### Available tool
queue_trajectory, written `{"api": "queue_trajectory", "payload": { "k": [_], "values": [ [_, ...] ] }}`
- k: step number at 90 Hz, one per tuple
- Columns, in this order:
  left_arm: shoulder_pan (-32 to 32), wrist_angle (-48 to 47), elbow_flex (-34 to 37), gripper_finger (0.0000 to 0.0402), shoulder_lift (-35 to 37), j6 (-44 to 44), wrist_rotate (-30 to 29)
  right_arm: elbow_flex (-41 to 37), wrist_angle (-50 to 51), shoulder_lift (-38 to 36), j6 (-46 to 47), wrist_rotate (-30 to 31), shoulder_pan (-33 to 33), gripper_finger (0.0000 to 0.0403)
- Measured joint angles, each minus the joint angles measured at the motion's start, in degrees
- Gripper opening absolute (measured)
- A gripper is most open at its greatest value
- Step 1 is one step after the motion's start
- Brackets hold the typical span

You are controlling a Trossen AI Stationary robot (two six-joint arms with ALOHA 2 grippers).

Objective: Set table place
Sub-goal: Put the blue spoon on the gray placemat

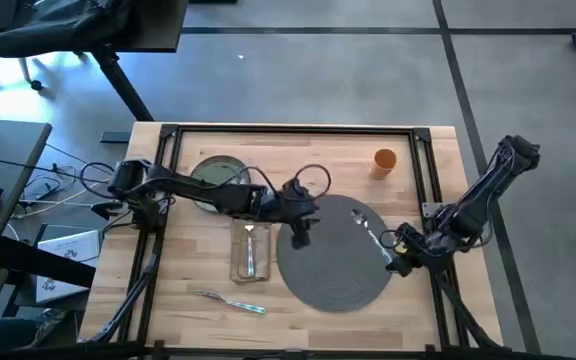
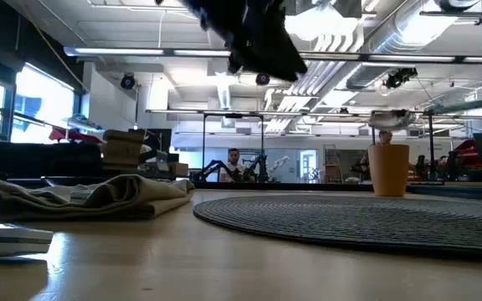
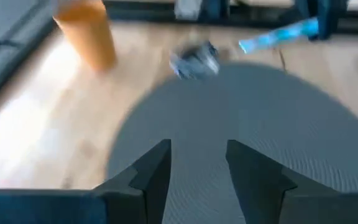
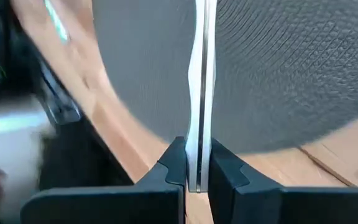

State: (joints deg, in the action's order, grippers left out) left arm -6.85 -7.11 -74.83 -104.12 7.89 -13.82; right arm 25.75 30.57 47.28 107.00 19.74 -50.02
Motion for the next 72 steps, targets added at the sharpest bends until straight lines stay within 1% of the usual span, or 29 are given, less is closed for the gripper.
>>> {"api": "queue_trajectory", "payload": {
  "k": [6,14,21,26,36,45,59,72],
  "values": [
    [-0.4,1.8,1.6,0.0136,-1.4,1.1,1.1,-3.9,-5.0,0.3,5.5,4.6,-1.7,0.0008],
    [-0.7,4.5,1.9,0.0136,-3.7,2.7,1.9,-7.9,-11.2,1.7,11.1,10.5,-2.9,0.0008],
    [-0.9,5.7,1.9,0.0136,-6.3,3.0,1.9,-10.3,-14.1,3.5,14.8,12.6,-3.1,0.0008],
    [-0.9,6.6,2.1,0.0136,-8.1,3.0,2.7,-11.2,-15.4,4.8,17.0,12.2,-3.1,0.0008],
    [-0.9,10.5,2.0,0.0135,-10.6,3.1,4.5,-12.6,-16.9,7.3,20.2,9.1,-3.4,0.0008],
    [-0.4,12.0,2.0,0.0135,-12.0,2.7,4.6,-12.8,-19.1,9.2,20.5,8.3,-3.3,0.0007],
    [1.1,12.9,2.0,0.0135,-13.3,2.5,3.9,-12.8,-19.7,12.9,20.5,6.9,-3.3,0.0012],
    [2.3,13.2,2.0,0.0135,-14.7,3.0,6.4,-12.8,-21.1,16.1,20.0,7.7,-3.2,0.0028]
  ]
}}
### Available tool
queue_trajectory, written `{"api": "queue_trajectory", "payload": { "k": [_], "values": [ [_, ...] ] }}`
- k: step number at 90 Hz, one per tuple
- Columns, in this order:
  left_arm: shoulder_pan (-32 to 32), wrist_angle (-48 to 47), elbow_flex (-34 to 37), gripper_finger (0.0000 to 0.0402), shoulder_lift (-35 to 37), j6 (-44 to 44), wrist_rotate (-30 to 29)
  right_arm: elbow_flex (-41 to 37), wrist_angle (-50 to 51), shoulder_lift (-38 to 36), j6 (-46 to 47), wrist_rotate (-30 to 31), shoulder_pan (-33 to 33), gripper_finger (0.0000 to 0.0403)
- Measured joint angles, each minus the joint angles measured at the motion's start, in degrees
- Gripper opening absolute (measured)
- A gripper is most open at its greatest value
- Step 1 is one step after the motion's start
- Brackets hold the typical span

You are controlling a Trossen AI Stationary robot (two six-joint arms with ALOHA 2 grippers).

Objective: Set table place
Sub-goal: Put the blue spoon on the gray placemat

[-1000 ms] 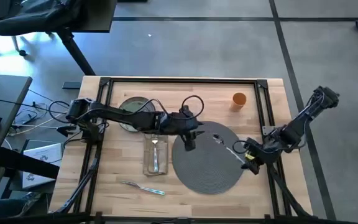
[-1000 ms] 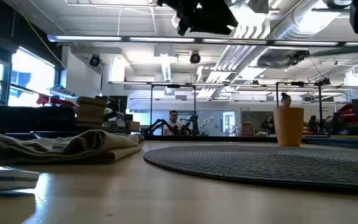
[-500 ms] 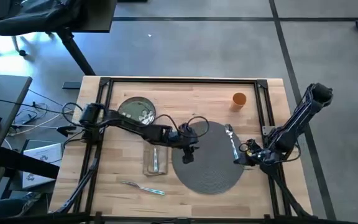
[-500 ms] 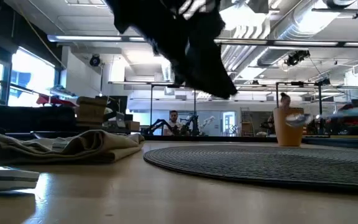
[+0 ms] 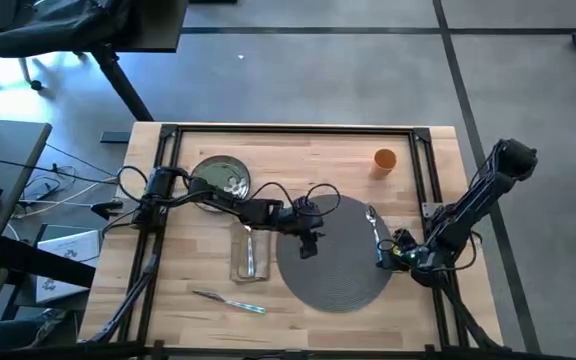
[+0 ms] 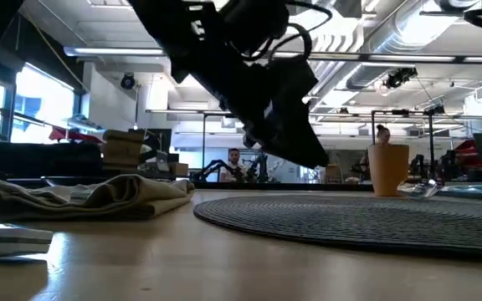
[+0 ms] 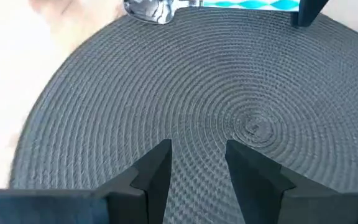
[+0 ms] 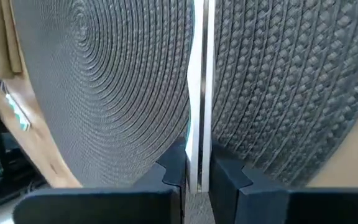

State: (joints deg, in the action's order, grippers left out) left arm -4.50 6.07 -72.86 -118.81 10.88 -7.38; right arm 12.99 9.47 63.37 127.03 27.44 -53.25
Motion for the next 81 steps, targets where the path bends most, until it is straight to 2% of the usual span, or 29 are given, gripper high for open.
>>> {"api": "queue_trajectory", "payload": {
  "k": [12,33,47,81],
  "values": [
    [0.9,-0.1,0.1,0.0135,-0.7,1.1,3.1,0.0,-2.3,2.2,-1.4,-0.7,0.0,0.0042],
    [1.3,0.1,0.0,0.0135,-0.7,1.0,3.4,0.2,-2.5,3.0,-2.0,-1.4,0.0,0.0078],
    [1.3,-0.1,0.0,0.0135,-0.7,1.0,3.5,0.2,-2.9,1.6,-2.6,-6.9,0.0,0.0101],
    [1.5,1.1,0.0,0.0135,-0.7,1.0,6.0,0.0,-1.7,-2.7,-6.3,-12.0,0.1,0.0106]
  ]
}}
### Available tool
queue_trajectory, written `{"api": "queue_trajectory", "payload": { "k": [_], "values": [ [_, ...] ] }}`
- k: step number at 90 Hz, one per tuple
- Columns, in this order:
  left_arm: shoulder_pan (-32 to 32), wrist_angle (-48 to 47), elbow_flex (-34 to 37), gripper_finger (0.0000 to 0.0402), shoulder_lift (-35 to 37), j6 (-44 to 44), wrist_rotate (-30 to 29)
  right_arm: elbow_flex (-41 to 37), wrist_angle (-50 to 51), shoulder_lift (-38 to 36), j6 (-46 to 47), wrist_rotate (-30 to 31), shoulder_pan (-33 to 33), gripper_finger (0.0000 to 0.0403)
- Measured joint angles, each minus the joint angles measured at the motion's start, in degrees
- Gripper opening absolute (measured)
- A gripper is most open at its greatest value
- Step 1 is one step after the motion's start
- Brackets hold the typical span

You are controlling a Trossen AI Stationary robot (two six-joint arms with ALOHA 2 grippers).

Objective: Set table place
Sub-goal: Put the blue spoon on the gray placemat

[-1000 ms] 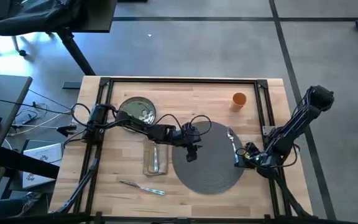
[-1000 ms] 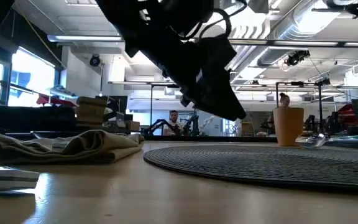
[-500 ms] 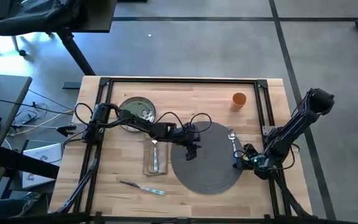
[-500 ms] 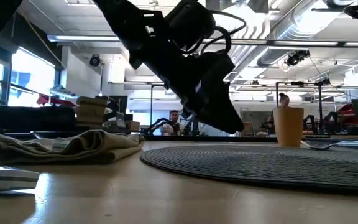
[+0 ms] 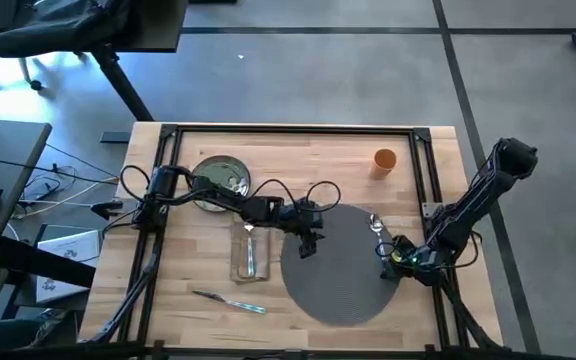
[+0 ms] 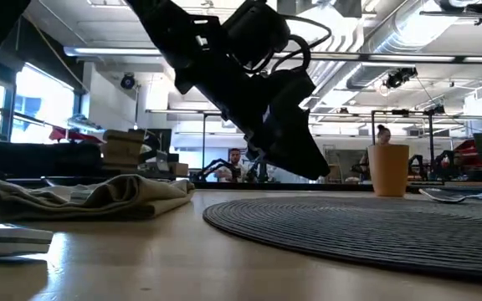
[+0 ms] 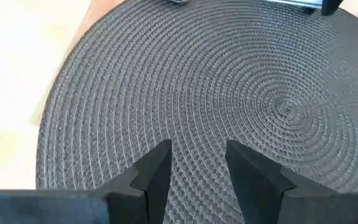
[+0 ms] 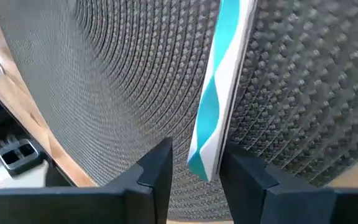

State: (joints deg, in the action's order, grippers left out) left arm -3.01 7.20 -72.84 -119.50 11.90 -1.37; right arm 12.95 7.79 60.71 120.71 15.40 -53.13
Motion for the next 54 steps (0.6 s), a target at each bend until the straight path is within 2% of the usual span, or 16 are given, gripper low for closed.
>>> {"api": "queue_trajectory", "payload": {
  "k": [22,54],
  "values": [
    [-0.5,-0.2,0.0,0.0135,0.0,-1.6,5.2,0.0,-0.2,0.0,-1.0,-1.0,1.8,0.0106],
    [0.0,-12.6,0.0,0.0135,0.1,-10.9,1.3,0.0,-0.3,0.0,1.2,0.1,5.1,0.0106]
  ]
}}
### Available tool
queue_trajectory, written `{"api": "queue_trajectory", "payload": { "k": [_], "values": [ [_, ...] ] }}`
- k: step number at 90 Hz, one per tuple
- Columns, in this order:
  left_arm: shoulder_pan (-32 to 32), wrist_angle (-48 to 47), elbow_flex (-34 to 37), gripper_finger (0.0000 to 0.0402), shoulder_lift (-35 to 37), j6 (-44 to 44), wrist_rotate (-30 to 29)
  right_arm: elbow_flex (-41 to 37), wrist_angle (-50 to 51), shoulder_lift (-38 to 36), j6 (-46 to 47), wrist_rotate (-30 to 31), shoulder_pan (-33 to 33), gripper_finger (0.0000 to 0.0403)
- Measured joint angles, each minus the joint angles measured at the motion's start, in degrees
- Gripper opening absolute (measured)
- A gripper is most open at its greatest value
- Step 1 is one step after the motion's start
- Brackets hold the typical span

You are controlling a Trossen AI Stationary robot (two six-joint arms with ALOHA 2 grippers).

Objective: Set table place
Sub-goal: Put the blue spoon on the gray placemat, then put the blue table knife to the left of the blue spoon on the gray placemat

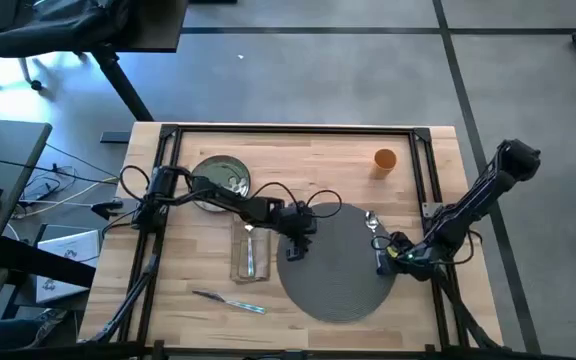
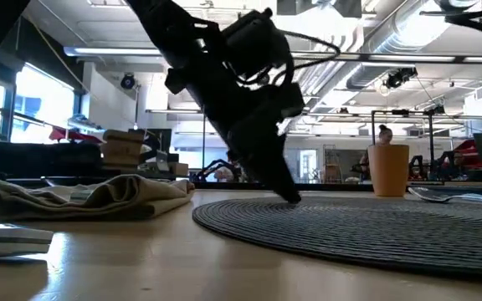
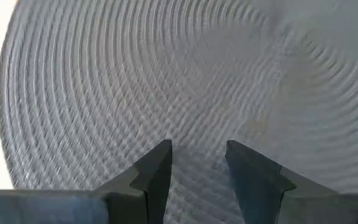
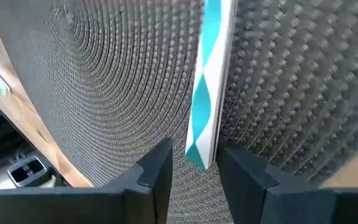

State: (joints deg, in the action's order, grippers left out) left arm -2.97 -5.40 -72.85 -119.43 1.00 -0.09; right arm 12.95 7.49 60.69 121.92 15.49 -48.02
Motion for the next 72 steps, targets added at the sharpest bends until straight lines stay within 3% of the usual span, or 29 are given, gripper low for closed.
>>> {"api": "queue_trajectory", "payload": {
  "k": [48,64,72],
  "values": [
    [0.3,-4.2,-0.1,0.0135,0.2,-4.1,-0.2,1.1,1.1,-1.2,-1.1,-6.0,1.2,0.0106],
    [0.3,-5.0,-0.5,0.0135,1.0,-4.1,-0.4,3.5,1.1,-6.5,-10.2,-10.5,1.2,0.0106],
    [0.3,-8.3,-2.6,0.0135,3.0,-2.8,-1.2,4.6,0.9,-9.2,-18.5,-6.7,1.1,0.0106]
  ]
}}
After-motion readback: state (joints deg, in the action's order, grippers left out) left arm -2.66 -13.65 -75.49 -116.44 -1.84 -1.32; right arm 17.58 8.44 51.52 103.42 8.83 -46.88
